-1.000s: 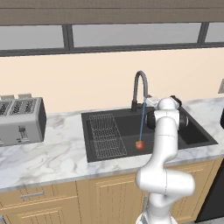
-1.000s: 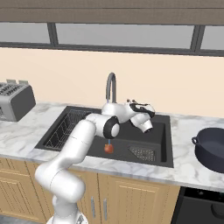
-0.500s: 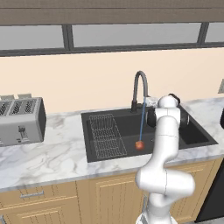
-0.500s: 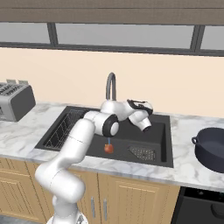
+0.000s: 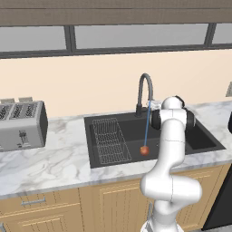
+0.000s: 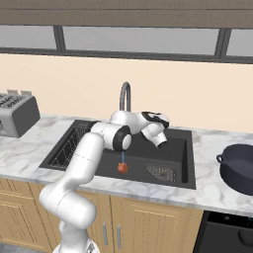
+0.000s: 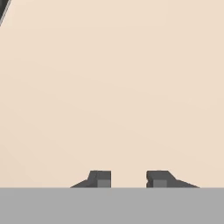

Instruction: Dump the onion from the pot into the sink. Then turn on the water and wash the onion. Then turn off the water and put the onion back in the pot.

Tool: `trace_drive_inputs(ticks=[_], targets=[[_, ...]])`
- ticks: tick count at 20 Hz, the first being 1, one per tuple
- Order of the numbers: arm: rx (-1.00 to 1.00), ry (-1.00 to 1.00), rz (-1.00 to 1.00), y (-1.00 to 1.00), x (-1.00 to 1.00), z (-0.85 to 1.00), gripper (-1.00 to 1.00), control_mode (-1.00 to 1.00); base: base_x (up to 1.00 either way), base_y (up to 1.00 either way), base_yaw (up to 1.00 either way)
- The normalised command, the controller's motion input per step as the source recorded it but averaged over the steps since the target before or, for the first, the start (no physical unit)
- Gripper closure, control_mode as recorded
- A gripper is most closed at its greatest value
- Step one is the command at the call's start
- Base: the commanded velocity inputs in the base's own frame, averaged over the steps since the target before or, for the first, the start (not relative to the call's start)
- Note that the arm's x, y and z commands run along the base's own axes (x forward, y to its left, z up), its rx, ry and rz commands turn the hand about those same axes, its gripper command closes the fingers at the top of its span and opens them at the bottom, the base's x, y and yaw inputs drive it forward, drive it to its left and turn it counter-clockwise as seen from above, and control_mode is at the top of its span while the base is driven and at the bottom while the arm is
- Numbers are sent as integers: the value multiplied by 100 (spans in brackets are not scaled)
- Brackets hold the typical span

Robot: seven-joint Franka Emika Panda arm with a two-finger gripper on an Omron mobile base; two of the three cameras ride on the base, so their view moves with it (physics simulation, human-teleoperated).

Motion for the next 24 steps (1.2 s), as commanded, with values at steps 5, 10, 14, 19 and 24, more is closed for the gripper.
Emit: trace_drive_inputs(ticks=[5, 10, 14, 19, 24], targets=[[0, 4, 0, 82, 0, 0, 100, -100, 0, 0, 0], [-1, 3, 0, 82, 0, 0, 100, -100, 0, 0, 0], [-2, 0, 0, 94, 0, 2, 100, -100, 0, 0, 0], [-2, 0, 0, 94, 0, 9, 100, -100, 0, 0, 0], [0, 0, 2, 94, 0, 16, 100, -100, 0, 0, 0]])
